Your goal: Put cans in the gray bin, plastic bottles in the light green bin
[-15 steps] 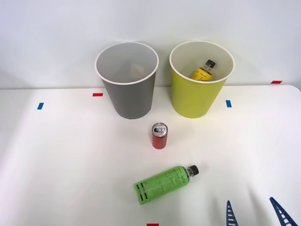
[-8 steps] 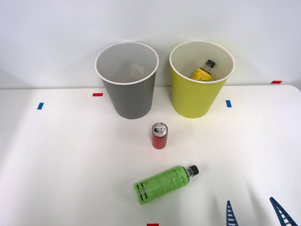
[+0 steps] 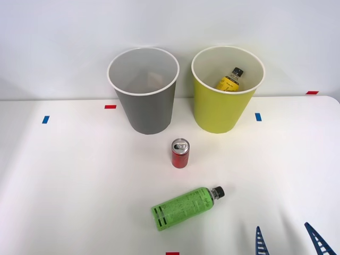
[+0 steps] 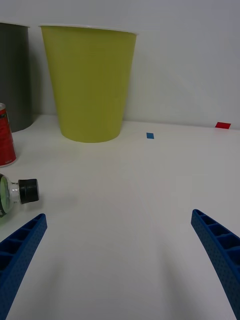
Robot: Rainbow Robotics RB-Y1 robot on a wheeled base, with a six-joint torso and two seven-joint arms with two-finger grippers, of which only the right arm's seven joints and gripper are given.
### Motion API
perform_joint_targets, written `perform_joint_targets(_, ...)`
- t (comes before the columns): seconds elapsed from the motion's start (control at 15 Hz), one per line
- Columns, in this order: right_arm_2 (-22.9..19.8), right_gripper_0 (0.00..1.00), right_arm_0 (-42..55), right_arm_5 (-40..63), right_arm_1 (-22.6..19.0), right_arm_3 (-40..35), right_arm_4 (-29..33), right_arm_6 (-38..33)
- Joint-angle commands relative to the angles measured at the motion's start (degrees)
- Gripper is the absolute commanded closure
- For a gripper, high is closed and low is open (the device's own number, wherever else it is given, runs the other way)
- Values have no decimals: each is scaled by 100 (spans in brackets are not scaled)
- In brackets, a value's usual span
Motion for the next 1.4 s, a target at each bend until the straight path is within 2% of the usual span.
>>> perform_joint_targets(0.07,0,0,0,0,0,0,0,0)
perform_joint_targets(1.4,0,0,0,0,0,0,0,0)
